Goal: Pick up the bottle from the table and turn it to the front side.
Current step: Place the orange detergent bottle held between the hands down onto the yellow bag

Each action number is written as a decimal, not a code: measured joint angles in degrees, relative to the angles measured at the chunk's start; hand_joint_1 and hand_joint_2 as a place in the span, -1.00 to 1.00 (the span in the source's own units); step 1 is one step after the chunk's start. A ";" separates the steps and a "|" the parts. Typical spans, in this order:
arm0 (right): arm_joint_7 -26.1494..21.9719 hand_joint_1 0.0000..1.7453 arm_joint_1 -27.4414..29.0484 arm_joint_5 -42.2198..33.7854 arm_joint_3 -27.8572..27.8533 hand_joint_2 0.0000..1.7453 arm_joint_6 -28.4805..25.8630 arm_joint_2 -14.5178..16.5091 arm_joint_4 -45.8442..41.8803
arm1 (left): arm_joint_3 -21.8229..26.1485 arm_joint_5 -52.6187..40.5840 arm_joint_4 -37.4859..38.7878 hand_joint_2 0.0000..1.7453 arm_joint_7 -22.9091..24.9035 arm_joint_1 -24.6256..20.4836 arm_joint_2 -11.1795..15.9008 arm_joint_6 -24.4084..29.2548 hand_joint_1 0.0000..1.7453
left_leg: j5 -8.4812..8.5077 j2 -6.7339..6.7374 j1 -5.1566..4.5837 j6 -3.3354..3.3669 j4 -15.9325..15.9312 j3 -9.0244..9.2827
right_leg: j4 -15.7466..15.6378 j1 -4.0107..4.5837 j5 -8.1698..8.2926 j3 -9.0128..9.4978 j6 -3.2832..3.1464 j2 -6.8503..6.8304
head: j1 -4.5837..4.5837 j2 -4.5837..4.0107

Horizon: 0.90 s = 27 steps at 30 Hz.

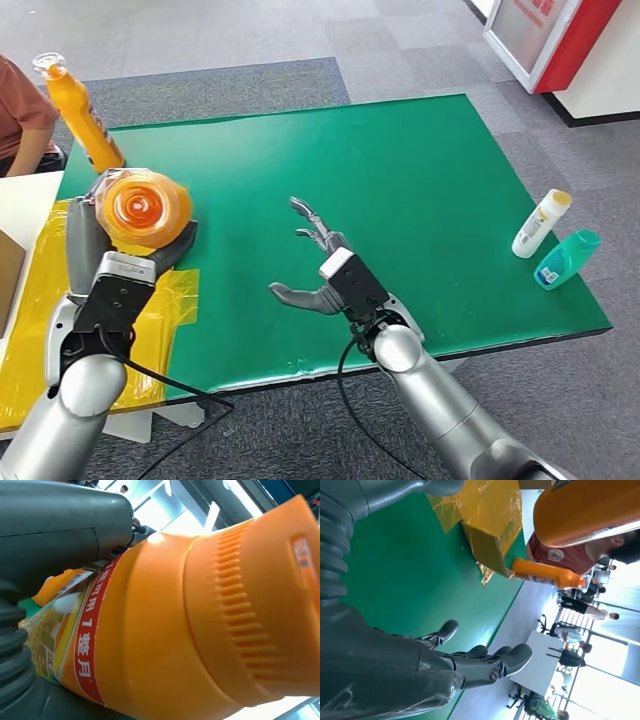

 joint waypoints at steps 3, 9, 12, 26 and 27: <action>0.00 -1.00 0.12 -0.01 -0.22 1.00 0.00 0.01 0.00 | 0.12 -0.12 0.23 1.00 0.00 0.00 0.15 0.01 1.00 | 0.00 0.00 -0.01 0.00 0.00 0.00 | 0.00 -0.02 0.00 0.00 0.00 0.00 | 0.00 0.00; 0.00 -1.00 0.26 -1.09 -0.81 1.00 0.14 0.03 0.00 | 0.22 -4.45 0.40 1.00 1.39 -0.01 0.68 1.18 1.00 | 0.00 0.00 0.00 -0.01 0.00 0.00 | 0.00 -0.01 0.00 -0.01 0.00 0.00 | 0.00 0.00; 0.00 -1.00 0.40 -1.80 -1.13 1.00 0.25 0.03 0.00 | 0.47 -10.03 0.47 1.00 3.08 -0.01 1.38 2.16 1.00 | 0.00 0.00 0.00 -0.01 0.00 0.00 | 0.00 -0.01 0.00 -0.01 0.00 0.00 | 0.01 0.00; 1.26 -1.00 0.83 -2.48 -3.13 1.00 0.84 0.03 -1.92 | 4.80 -45.05 9.07 1.00 19.10 0.90 10.67 1.98 1.00 | 0.02 0.02 0.00 -0.03 0.00 0.01 | 0.02 0.01 0.00 -0.04 -0.02 0.04 | 0.00 0.00; 1.38 -1.00 0.82 -2.39 -3.27 1.00 0.98 0.03 -2.06 | 4.46 -46.02 10.14 1.00 21.76 0.85 12.05 1.76 1.00 | 0.02 0.02 0.01 -0.04 0.00 0.01 | 0.02 0.02 0.01 -0.05 -0.02 0.05 | 0.00 0.00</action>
